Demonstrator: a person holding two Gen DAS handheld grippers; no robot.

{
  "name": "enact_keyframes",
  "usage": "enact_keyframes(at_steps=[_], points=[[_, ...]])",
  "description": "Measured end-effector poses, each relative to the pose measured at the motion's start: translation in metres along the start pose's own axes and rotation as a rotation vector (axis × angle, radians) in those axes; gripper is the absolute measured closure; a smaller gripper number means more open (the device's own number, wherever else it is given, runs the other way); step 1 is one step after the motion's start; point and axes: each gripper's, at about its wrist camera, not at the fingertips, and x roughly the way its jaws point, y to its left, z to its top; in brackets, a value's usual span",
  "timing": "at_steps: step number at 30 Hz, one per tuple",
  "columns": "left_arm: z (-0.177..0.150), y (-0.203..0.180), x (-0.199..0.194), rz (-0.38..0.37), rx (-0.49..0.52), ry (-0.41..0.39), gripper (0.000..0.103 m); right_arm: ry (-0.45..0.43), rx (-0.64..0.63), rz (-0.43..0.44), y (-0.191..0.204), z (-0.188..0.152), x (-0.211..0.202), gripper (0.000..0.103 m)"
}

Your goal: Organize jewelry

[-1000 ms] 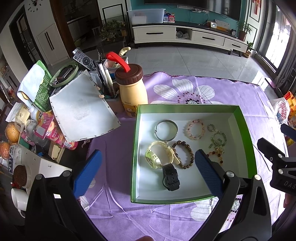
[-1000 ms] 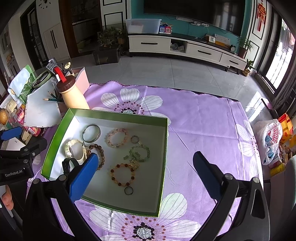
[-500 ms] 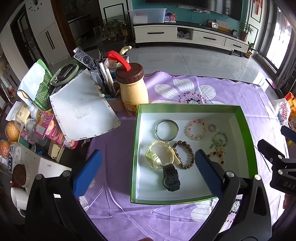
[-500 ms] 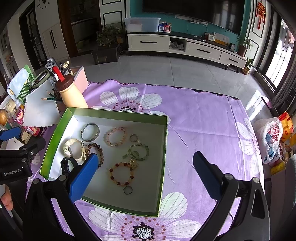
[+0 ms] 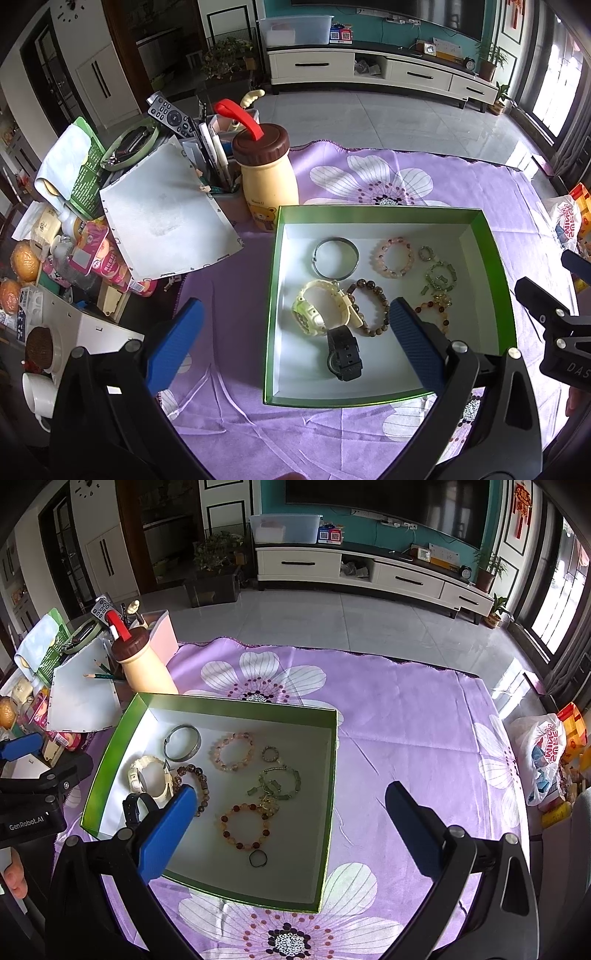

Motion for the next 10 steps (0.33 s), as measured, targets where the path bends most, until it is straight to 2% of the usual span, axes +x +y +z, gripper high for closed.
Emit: enact_keyframes(at_steps=[10], points=[[0.0001,-0.0001,0.0014,0.006,-0.002,0.008,0.002,0.002,0.000,0.000,0.0003,0.0003,-0.0001,0.001]])
